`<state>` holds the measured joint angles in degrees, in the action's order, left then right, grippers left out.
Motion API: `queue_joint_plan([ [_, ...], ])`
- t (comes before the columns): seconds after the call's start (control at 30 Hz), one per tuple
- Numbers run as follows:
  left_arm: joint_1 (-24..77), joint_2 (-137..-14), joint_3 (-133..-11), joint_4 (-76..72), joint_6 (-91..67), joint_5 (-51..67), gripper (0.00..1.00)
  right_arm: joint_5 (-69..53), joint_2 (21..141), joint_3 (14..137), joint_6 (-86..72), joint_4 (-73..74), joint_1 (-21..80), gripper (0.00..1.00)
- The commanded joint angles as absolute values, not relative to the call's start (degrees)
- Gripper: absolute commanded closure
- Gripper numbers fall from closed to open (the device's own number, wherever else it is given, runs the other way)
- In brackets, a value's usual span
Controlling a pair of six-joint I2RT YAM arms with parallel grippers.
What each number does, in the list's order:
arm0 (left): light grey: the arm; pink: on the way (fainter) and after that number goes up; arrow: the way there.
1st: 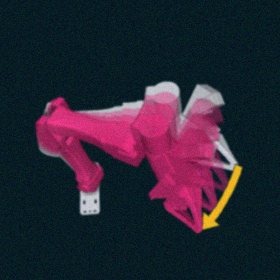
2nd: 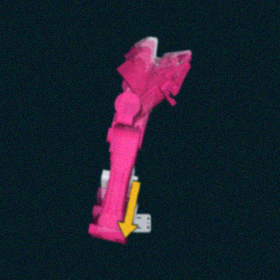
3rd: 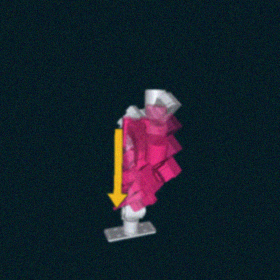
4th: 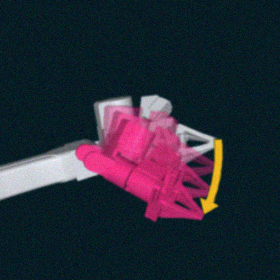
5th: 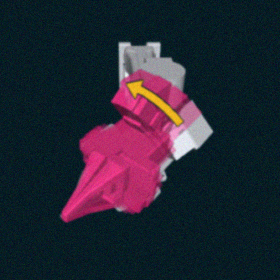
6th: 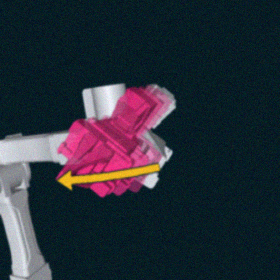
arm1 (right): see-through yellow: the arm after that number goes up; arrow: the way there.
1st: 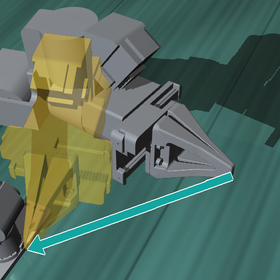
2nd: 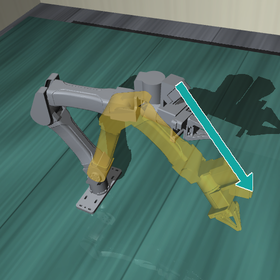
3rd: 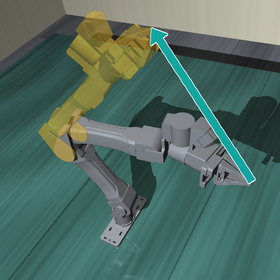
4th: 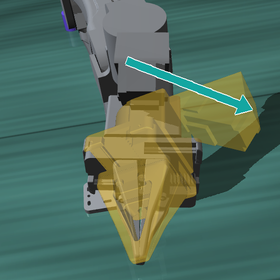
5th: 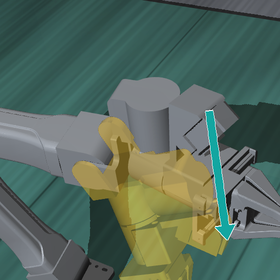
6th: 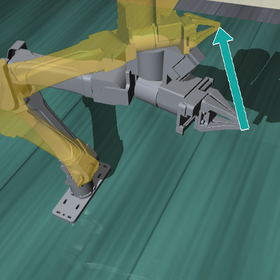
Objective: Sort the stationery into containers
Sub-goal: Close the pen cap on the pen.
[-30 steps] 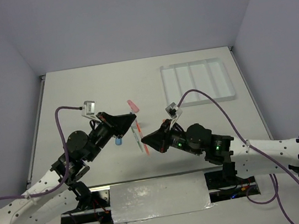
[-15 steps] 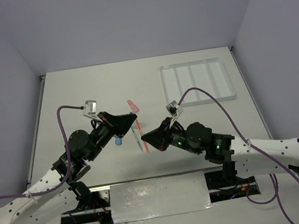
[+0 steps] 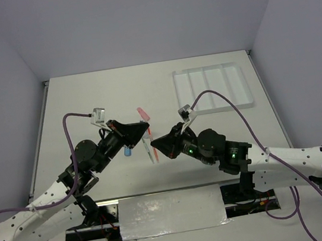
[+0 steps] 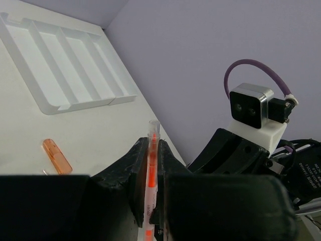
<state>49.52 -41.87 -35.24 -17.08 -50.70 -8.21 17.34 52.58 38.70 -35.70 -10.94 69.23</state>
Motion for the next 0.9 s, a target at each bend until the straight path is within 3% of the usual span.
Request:
queue_joint_plan([
  [0.0, 49.5, -42.1, -34.4, -21.3, -49.0, -5.4, 1.00, 20.6, 52.5, 42.5, -35.4, -12.5, 69.3, 1.00],
  [0.23, 49.5, -42.1, -33.9, -21.6, -48.0, -3.2, 1.00, 22.3, 52.2, 44.6, -31.2, -14.6, 68.1, 1.00],
  [0.57, 49.6, -44.3, -36.8, -18.2, -43.8, 4.1, 1.00, 13.6, 51.4, 46.3, -15.4, -19.3, 65.3, 1.00],
  [0.63, 49.6, -44.2, -37.2, -17.1, -43.5, 3.7, 0.90, 9.5, 51.9, 46.0, -14.8, -19.9, 65.4, 1.00],
  [0.7, 49.6, -43.8, -38.1, -16.4, -43.0, 3.2, 0.70, 7.8, 52.0, 45.6, -14.6, -20.0, 65.5, 1.00],
  [0.8, 49.6, -43.2, -40.1, -13.4, -41.4, 1.5, 0.52, 8.5, 51.9, 43.9, -15.8, -20.2, 65.5, 1.00],
  [0.87, 49.6, -42.6, -41.0, -11.9, -40.9, 0.3, 0.50, 9.0, 51.9, 43.6, -16.5, -20.3, 65.5, 1.00],
])
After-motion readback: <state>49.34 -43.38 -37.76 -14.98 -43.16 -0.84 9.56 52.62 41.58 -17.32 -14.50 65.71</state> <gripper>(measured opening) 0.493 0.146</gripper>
